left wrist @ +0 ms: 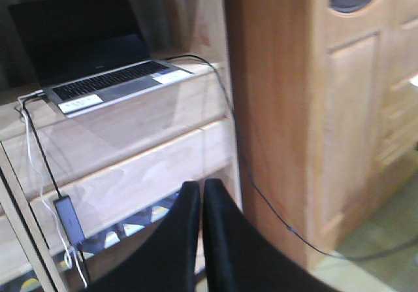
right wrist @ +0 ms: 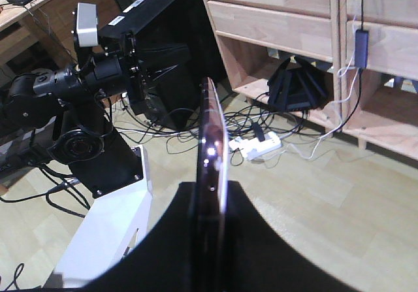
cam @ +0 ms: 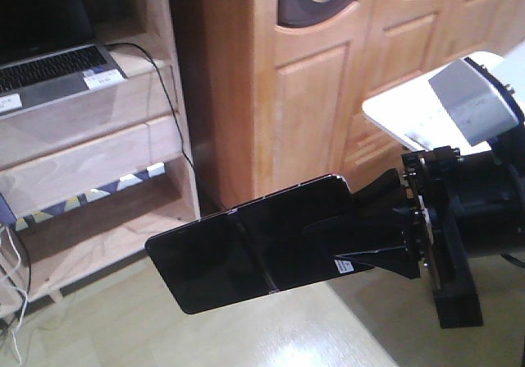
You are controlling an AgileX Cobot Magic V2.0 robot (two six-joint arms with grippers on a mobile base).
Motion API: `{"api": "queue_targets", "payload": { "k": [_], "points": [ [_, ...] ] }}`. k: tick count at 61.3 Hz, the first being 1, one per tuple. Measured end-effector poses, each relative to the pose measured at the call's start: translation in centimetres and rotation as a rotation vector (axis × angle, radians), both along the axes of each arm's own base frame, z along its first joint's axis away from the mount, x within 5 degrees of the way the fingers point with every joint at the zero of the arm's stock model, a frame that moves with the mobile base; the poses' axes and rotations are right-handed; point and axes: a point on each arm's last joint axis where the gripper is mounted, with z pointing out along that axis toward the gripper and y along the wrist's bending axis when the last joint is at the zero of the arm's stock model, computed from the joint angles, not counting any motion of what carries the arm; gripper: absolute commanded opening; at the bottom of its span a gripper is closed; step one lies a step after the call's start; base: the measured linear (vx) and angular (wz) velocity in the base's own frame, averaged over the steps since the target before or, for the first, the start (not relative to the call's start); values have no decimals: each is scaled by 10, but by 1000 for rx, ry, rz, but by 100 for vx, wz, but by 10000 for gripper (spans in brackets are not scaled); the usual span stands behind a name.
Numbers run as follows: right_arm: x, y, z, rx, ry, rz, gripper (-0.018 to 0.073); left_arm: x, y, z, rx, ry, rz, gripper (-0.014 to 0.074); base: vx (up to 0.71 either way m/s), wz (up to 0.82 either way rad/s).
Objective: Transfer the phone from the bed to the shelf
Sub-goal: 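Drive toward the wooden shelf unit with the laptop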
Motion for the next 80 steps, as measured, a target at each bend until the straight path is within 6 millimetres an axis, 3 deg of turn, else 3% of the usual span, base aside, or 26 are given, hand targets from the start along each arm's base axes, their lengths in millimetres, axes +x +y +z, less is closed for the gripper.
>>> {"api": "queue_targets", "payload": {
  "k": [80],
  "points": [
    [0,0,0,-1,-1,-1,-2,0,0,0,0,0,0,1,34,37]
  ]
}}
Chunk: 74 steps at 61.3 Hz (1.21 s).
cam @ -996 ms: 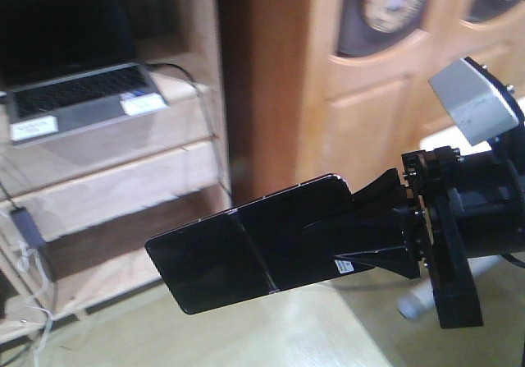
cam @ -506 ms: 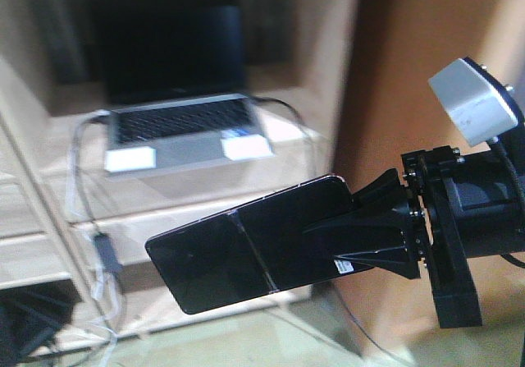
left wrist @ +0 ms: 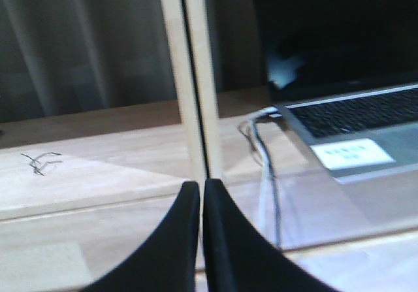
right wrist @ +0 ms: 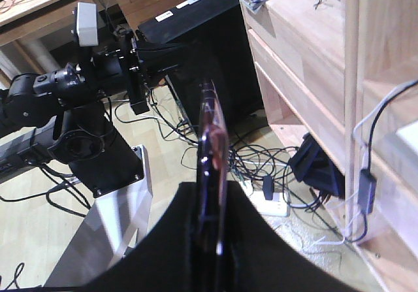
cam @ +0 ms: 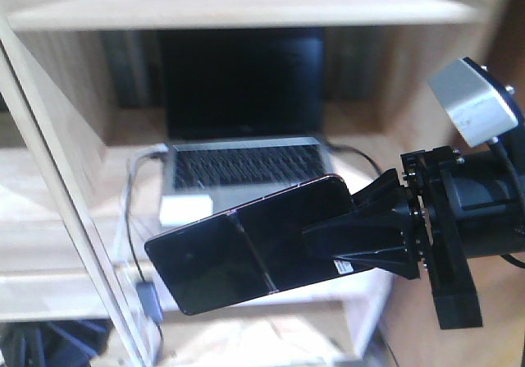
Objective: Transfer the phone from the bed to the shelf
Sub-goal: 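Drive toward the wooden shelf unit with the laptop, then raise the right gripper with the phone above the upper shelf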
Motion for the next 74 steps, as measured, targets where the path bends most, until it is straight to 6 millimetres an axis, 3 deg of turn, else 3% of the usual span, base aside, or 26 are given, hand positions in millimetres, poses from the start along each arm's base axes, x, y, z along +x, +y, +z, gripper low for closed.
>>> {"api": "queue_targets", "payload": {
  "k": [74],
  "points": [
    [0,0,0,-1,0,0,-2,0,0,0,0,0,0,1,12,8]
  ]
}}
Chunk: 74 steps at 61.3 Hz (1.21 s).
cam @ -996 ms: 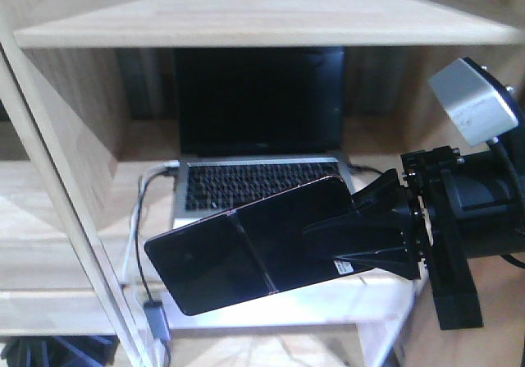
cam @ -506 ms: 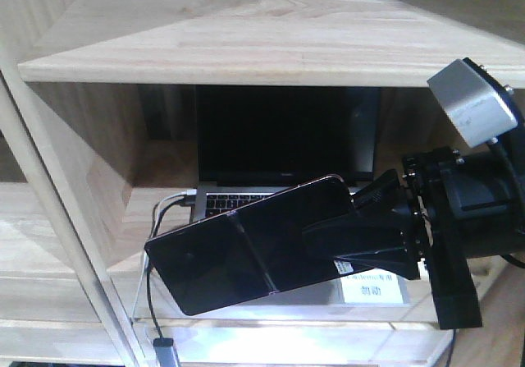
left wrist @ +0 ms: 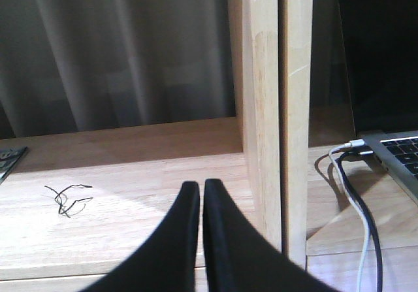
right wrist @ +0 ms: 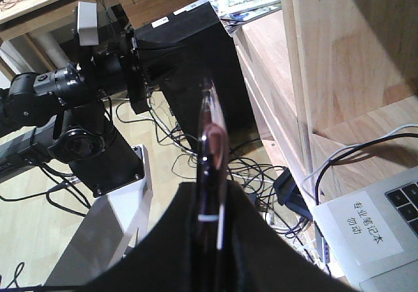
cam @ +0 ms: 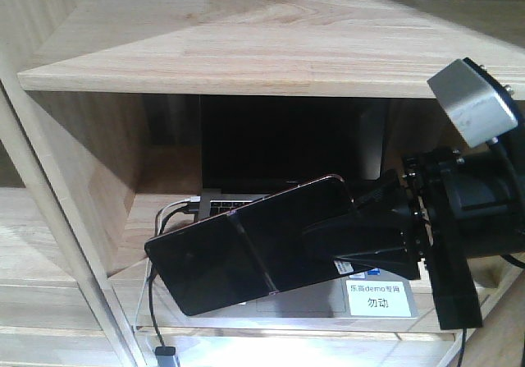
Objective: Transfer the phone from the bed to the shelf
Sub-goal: 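Raise the right gripper with the phone above the upper shelf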
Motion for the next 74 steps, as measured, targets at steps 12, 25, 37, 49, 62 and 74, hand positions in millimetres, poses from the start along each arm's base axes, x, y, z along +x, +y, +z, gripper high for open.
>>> {"api": "queue_targets", "payload": {
  "k": [12,25,37,49,62,74],
  "points": [
    [0,0,0,0,0,1,-2,0,0,0,0,0,0,1,0,0],
    [0,0,0,0,0,1,-2,0,0,0,0,0,0,1,0,0],
    [0,0,0,0,0,1,-2,0,0,0,0,0,0,1,0,0],
    [0,0,0,0,0,1,-2,0,0,0,0,0,0,1,0,0],
    [0,0,0,0,0,1,-2,0,0,0,0,0,0,1,0,0],
    [0,0,1,10,2,0,-2,0,0,0,0,0,0,1,0,0]
  ]
}}
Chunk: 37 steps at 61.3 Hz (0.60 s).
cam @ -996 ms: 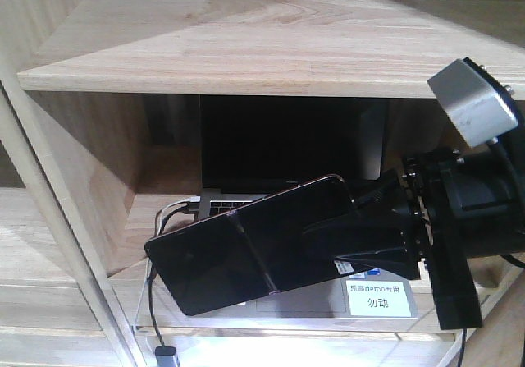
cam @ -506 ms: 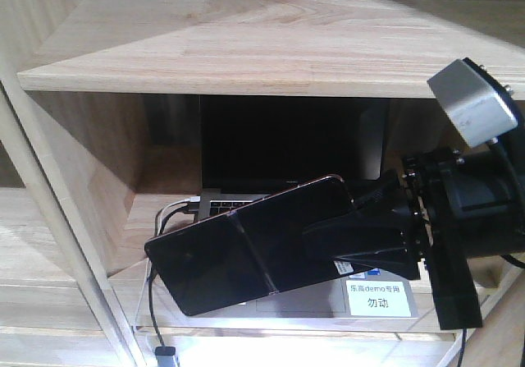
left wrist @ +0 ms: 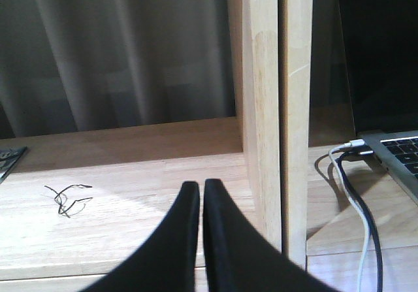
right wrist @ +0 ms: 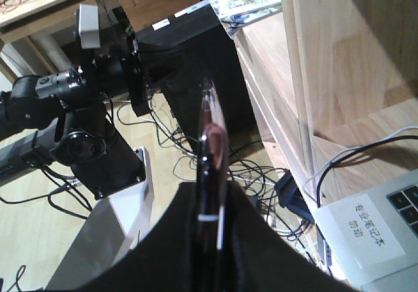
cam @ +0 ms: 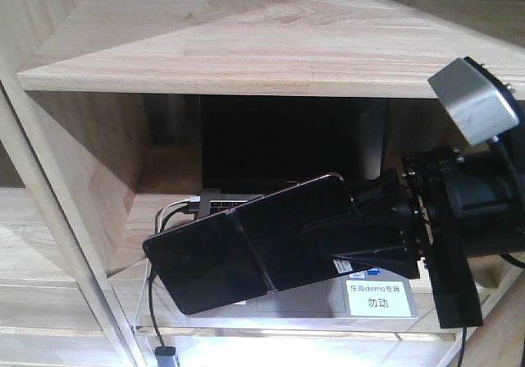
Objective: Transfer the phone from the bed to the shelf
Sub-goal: 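Raise the right gripper with the phone above the upper shelf, then lower the phone onto the upper shelf and open the right gripper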
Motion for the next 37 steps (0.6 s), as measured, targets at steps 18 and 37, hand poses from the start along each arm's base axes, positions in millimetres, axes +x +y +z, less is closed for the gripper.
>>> {"api": "queue_targets", "payload": {
  "k": [18,37],
  "points": [
    [1,2,11,61,-10,-6,-2,0,0,0,0,0,0,1,0,0],
    [0,2,79,129,-220,-9,-2,0,0,0,0,0,0,1,0,0]
  ]
}}
